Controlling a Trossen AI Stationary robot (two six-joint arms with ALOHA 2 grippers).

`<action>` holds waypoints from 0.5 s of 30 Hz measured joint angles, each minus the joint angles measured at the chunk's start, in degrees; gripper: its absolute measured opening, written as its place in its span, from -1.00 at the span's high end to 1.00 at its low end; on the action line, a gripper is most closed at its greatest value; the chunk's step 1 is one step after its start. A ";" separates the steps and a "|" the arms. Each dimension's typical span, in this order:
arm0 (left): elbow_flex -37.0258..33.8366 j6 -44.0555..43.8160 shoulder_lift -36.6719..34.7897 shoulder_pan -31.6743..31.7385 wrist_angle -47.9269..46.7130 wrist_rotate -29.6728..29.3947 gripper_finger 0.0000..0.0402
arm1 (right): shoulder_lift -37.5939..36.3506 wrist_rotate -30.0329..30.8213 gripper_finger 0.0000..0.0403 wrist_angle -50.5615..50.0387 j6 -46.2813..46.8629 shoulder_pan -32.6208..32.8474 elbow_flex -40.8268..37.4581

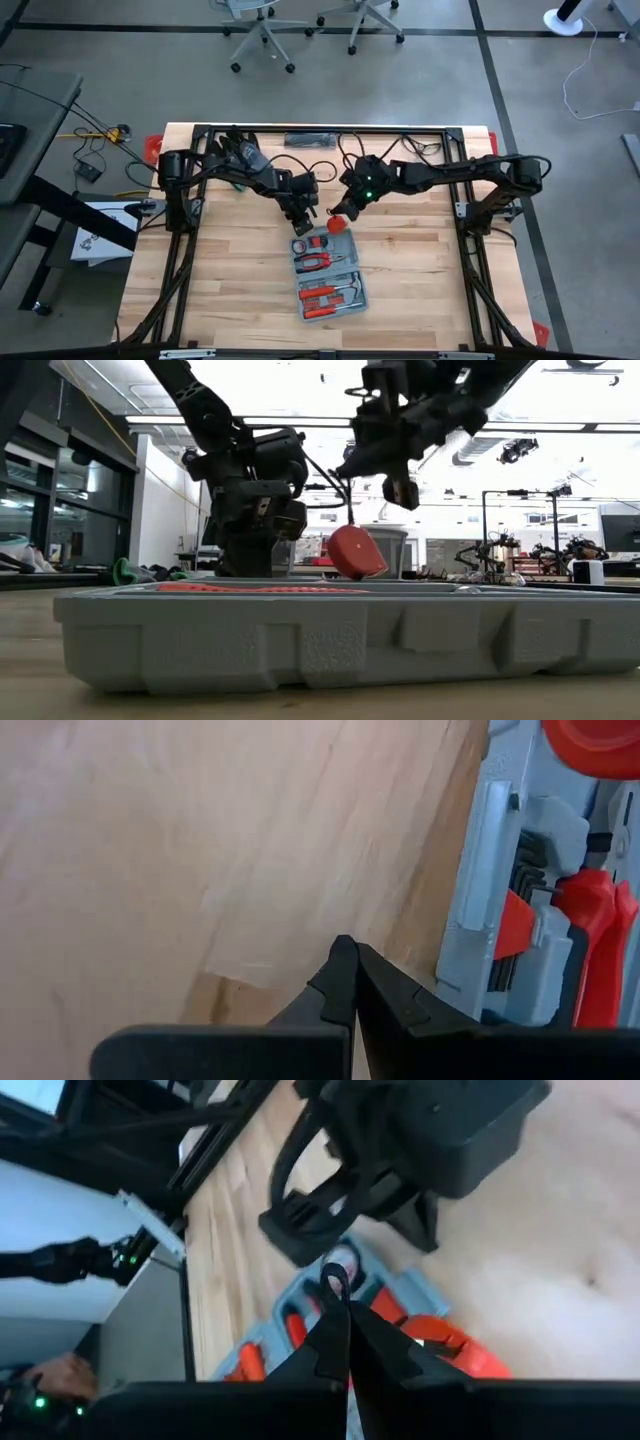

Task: Prefit tool cases
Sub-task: Put the tape measure into the gray prefit tool case

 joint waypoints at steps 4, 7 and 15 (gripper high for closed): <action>-0.02 -4.19 -0.01 -3.01 0.51 -3.03 1.00 | -2.82 0.08 1.00 -4.37 -1.11 2.38 0.02; -0.09 -8.15 -0.01 -5.15 2.45 -3.14 1.00 | -4.10 0.55 1.00 -8.65 -3.38 3.77 0.02; -0.22 -21.82 0.29 -12.05 10.86 -4.53 1.00 | -4.91 0.10 1.00 -5.85 -2.47 8.91 0.02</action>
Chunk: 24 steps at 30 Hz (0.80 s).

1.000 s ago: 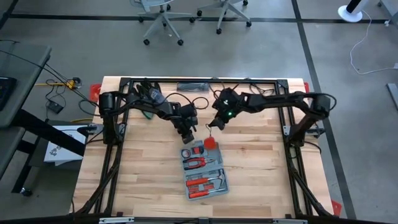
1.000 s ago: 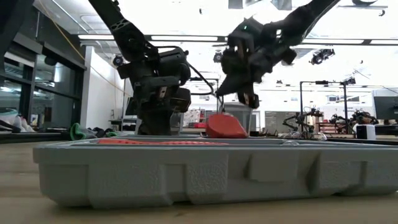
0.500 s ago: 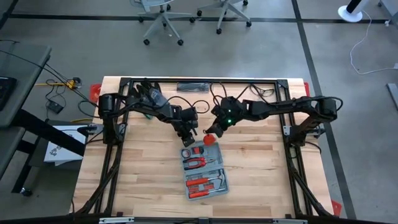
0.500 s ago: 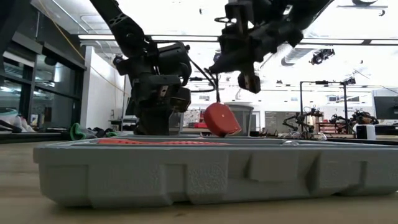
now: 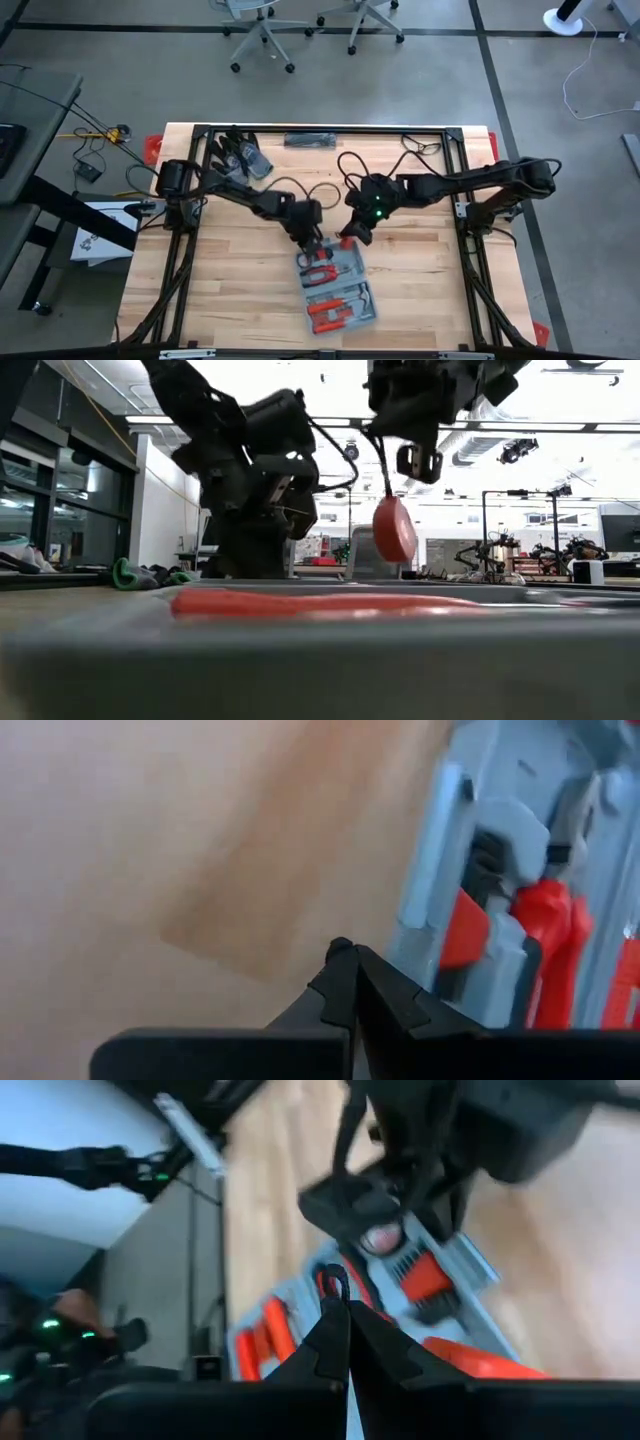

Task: Prefit tool cases
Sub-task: Put the tape measure into the gray prefit tool case

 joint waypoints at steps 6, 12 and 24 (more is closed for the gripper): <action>0.02 -6.44 -0.12 -4.02 1.51 -6.99 1.00 | -0.01 -0.09 1.00 1.54 1.90 3.55 0.02; 0.02 -9.27 -0.17 -4.70 2.18 -9.75 1.00 | 0.13 0.84 1.00 -0.57 0.34 6.30 0.02; 0.08 -8.56 -0.17 -4.76 2.53 -10.86 1.00 | 0.96 4.13 1.00 -8.97 -2.21 10.24 0.02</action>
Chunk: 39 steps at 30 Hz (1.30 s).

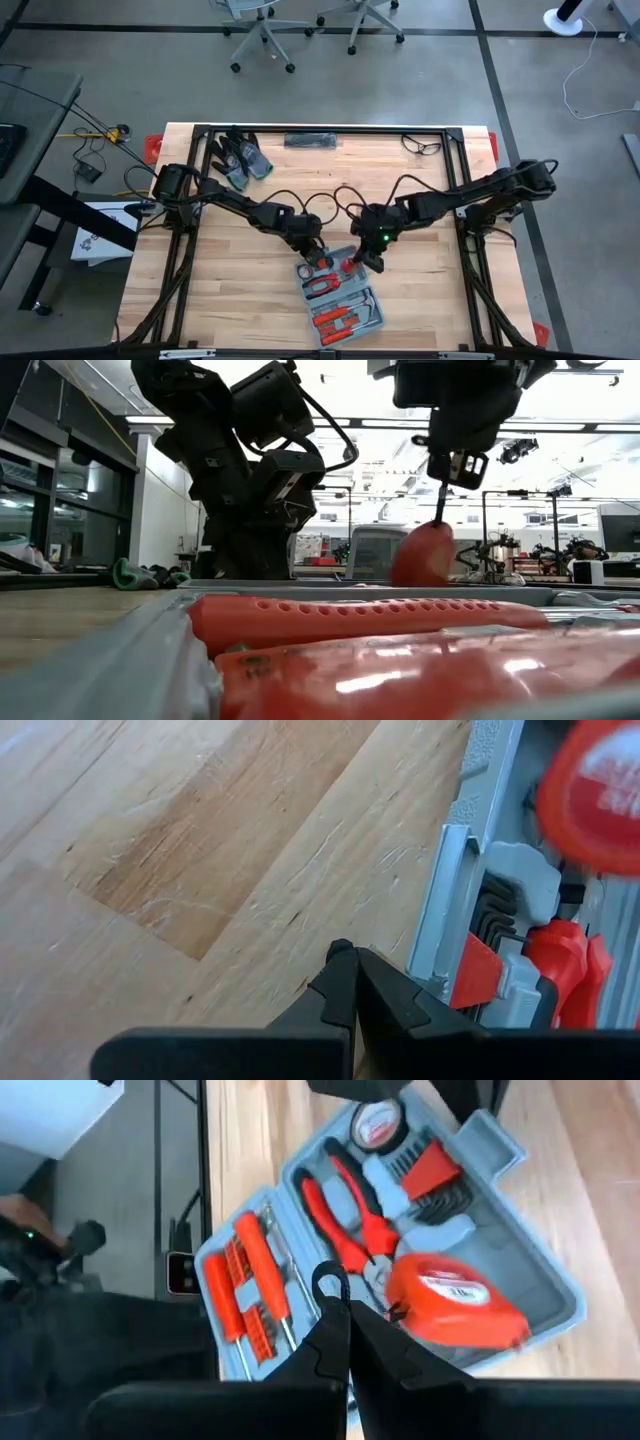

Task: Prefit tool cases
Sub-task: Put the tape measure into the gray prefit tool case

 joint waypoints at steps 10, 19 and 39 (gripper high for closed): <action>0.05 1.44 0.00 -0.01 0.02 -0.58 1.00 | 0.28 1.86 1.00 7.56 3.02 -2.98 0.00; 0.07 2.47 0.00 -0.10 0.02 -0.81 1.00 | 0.82 0.72 1.00 5.95 2.71 -5.40 0.00; 0.09 4.87 -0.04 -0.19 -0.04 -1.19 1.00 | 0.69 1.39 1.00 0.76 1.60 -0.92 0.00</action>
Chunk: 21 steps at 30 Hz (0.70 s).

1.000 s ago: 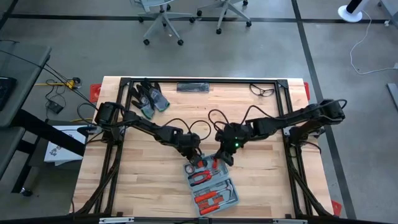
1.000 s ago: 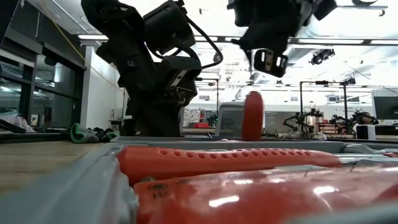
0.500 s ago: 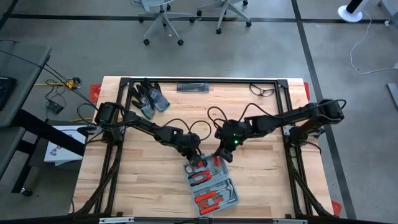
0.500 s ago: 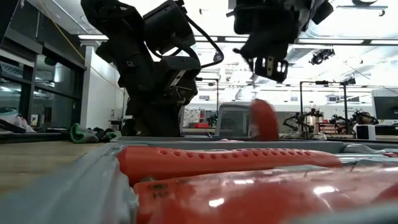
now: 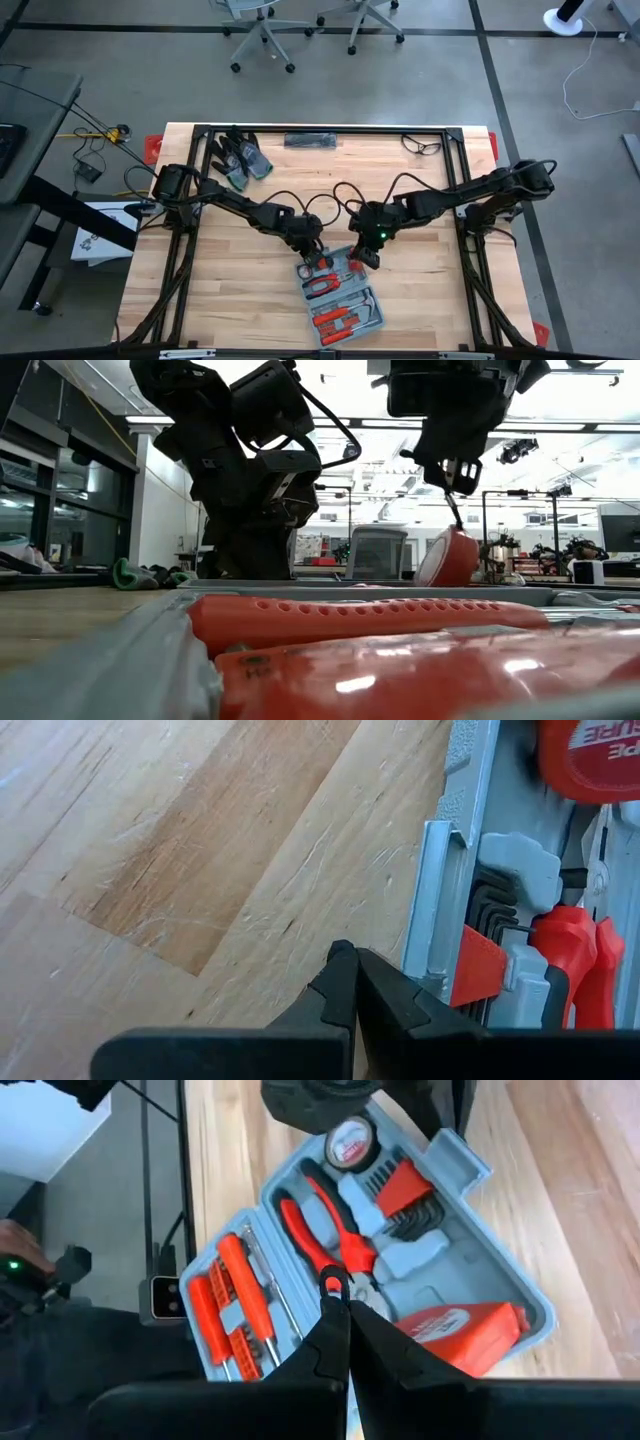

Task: Prefit tool cases
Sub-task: Put the tape measure into the gray prefit tool case

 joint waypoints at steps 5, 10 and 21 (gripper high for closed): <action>0.00 0.04 0.00 0.00 -0.02 0.02 1.00 | 0.00 -1.35 1.00 2.53 0.30 -0.72 0.00; 0.00 0.41 0.00 0.00 -0.02 -0.12 1.00 | 0.00 -3.59 1.00 10.99 2.92 -2.11 0.00; 0.09 0.47 0.69 0.00 0.17 -0.42 1.00 | 2.22 -5.49 1.00 10.81 1.98 -3.34 0.02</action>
